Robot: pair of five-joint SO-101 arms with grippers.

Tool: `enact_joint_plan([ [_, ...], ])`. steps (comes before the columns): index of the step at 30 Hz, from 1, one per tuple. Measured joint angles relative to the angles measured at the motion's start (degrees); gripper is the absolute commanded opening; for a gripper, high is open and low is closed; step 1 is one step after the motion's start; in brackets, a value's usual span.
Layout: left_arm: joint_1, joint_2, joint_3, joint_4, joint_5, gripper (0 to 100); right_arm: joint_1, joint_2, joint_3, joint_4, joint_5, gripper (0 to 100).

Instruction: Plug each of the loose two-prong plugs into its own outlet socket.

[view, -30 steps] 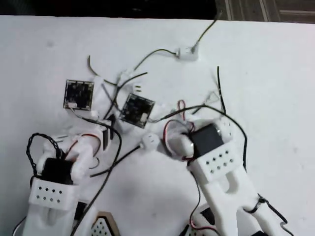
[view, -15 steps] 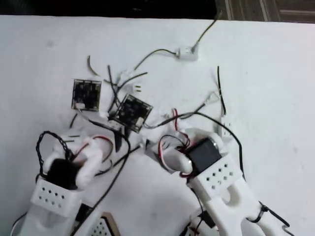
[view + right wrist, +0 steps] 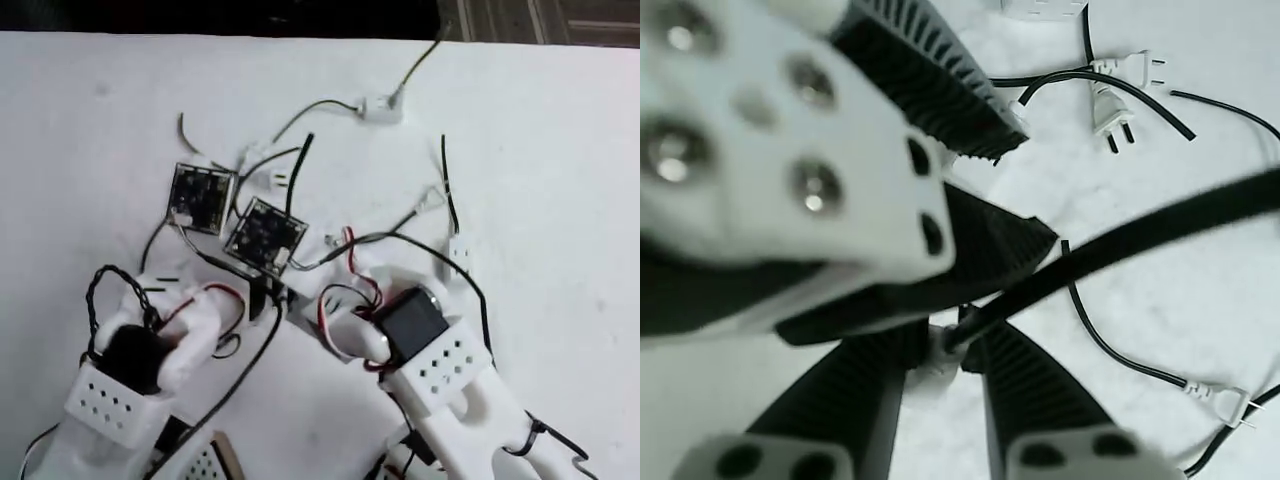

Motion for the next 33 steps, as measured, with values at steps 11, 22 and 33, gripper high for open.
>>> enact_joint_plan([
  [11,-14.86,0.0,0.0,0.0,-0.44,15,2.29,0.0,0.0,0.0,-3.87,1.8],
  [22,-44.66,0.0,4.48,1.32,-11.87,15,9.76,0.0,13.19,-13.45,-6.59,1.8],
  [33,-51.25,0.0,18.11,-3.69,-16.62,15,11.08,0.0,25.76,-29.19,-21.54,1.8],
])
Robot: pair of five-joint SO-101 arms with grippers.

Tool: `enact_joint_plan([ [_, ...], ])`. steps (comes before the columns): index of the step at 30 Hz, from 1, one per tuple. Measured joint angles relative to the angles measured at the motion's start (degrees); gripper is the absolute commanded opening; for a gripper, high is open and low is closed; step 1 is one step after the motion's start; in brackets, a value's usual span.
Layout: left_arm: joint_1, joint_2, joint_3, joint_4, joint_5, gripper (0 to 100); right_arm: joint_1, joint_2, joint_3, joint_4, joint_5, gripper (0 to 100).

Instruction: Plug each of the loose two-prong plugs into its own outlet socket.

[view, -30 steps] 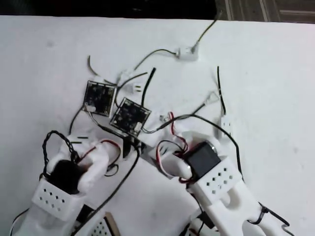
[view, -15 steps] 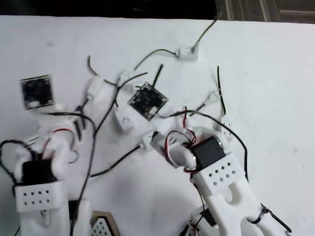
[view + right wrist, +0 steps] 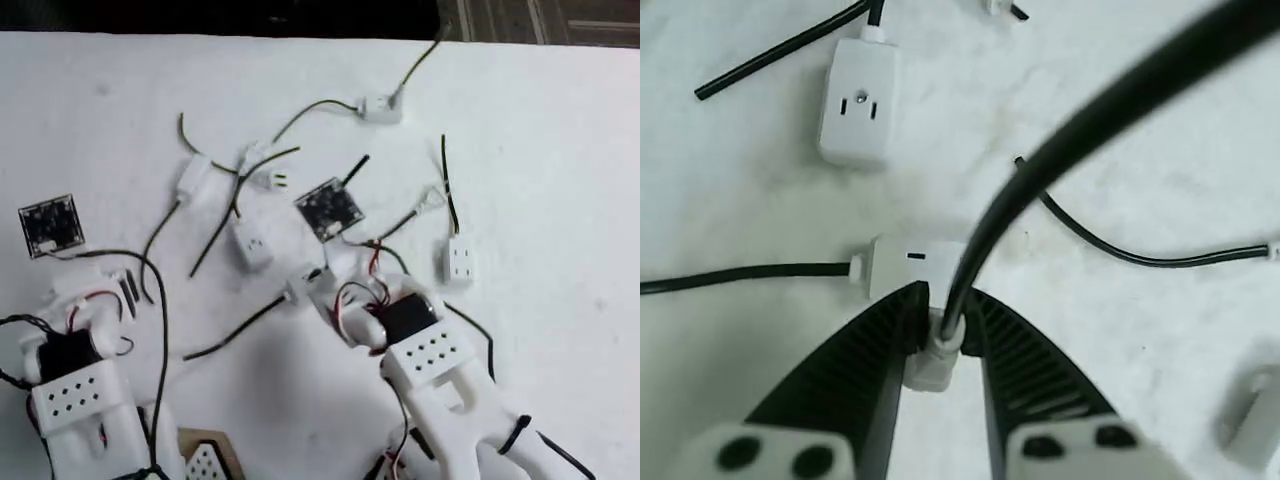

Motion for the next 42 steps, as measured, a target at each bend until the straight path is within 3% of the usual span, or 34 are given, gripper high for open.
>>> enact_joint_plan([
  [14,-0.62,0.0,1.67,-0.97,0.0,15,1.23,0.09,5.27,-13.1,-2.73,1.7],
  [21,-3.52,0.0,1.67,-0.97,0.0,15,1.23,0.09,9.05,-18.37,2.46,1.7],
  [42,-3.6,0.0,1.67,-0.97,0.0,15,3.43,8.26,9.49,-27.52,3.96,1.7],
])
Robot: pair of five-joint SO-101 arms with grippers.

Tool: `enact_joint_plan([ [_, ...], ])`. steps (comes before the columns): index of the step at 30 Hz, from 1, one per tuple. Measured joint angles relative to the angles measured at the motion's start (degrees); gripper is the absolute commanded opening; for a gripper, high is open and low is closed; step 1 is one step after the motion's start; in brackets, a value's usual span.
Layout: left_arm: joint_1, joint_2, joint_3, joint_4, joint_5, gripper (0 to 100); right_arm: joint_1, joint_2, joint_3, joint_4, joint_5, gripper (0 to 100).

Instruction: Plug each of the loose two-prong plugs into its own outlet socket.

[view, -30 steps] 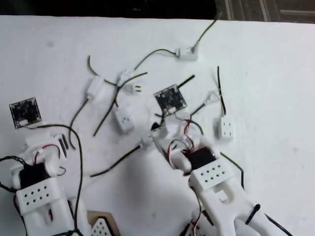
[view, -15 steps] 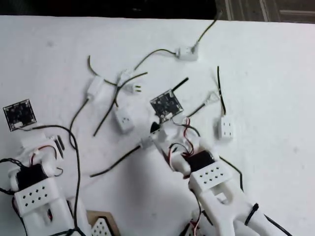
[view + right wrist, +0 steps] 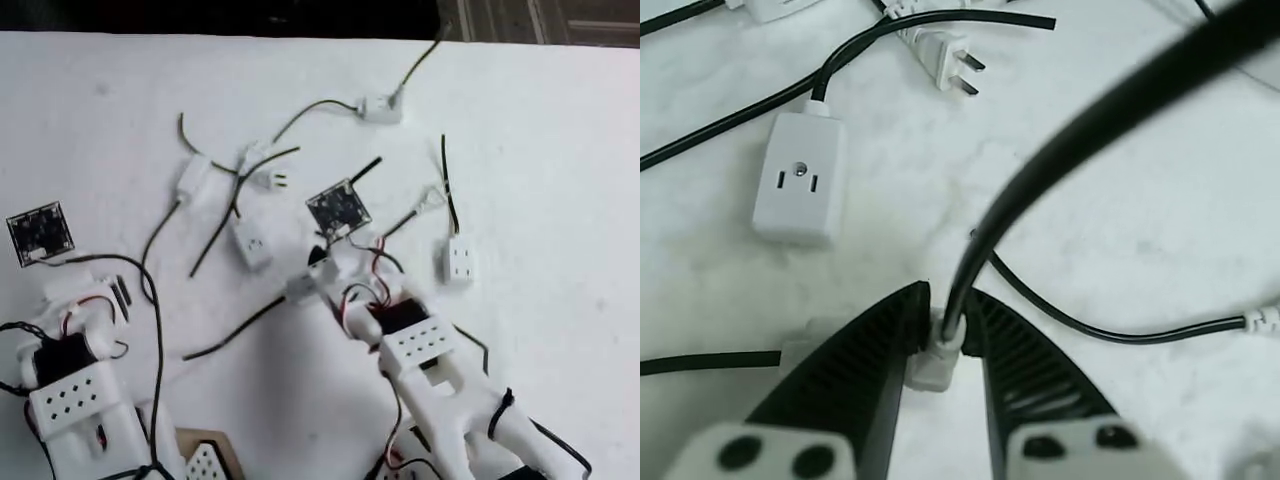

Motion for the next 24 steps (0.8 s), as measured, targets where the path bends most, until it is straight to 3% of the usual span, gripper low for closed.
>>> enact_joint_plan([
  [24,0.0,0.0,0.0,0.0,0.0,15,-1.41,0.62,1.14,0.0,1.76,1.7],
])
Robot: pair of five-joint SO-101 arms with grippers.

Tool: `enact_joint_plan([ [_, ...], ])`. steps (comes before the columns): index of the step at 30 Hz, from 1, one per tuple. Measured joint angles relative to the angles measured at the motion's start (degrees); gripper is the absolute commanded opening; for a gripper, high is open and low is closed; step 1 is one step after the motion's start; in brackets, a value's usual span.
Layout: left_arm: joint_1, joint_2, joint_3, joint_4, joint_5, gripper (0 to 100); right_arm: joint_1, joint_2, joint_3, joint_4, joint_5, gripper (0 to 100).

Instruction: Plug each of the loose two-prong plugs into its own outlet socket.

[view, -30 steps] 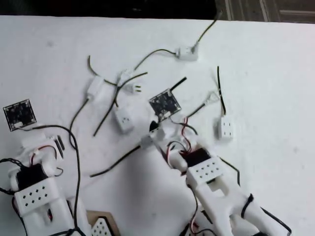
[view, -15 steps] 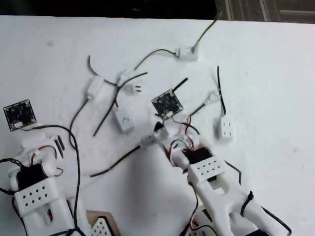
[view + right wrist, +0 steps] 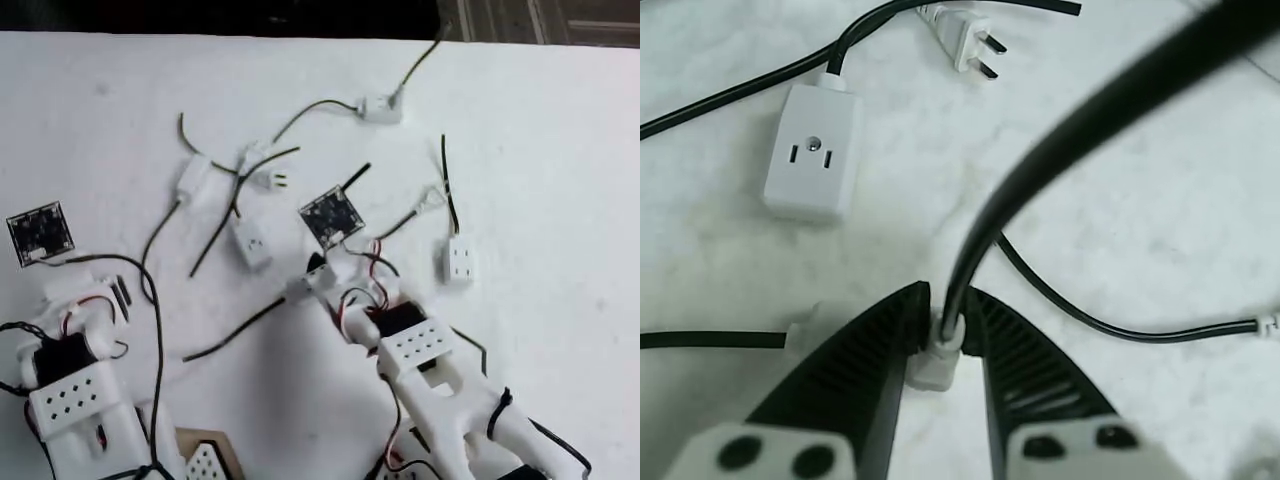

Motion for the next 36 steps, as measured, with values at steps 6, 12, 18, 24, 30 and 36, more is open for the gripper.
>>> enact_joint_plan([
  [6,0.0,0.0,0.0,0.0,0.0,15,0.0,-0.09,0.79,-0.35,0.44,1.7],
  [12,0.0,0.0,0.0,0.0,-0.09,15,0.0,-0.7,2.02,-0.53,0.44,1.7],
  [18,0.0,0.0,0.0,0.0,-0.09,15,-0.09,-0.7,2.02,-0.53,3.96,1.7],
  [24,0.0,0.0,0.0,0.0,-0.09,15,-0.18,0.09,2.9,0.0,4.84,1.7],
  [30,0.0,0.0,0.0,0.0,-0.09,15,-0.09,-0.09,3.87,-0.53,4.75,1.7],
  [36,0.0,0.0,0.0,0.0,-0.09,15,-0.09,-0.09,3.87,-0.53,4.75,1.7],
])
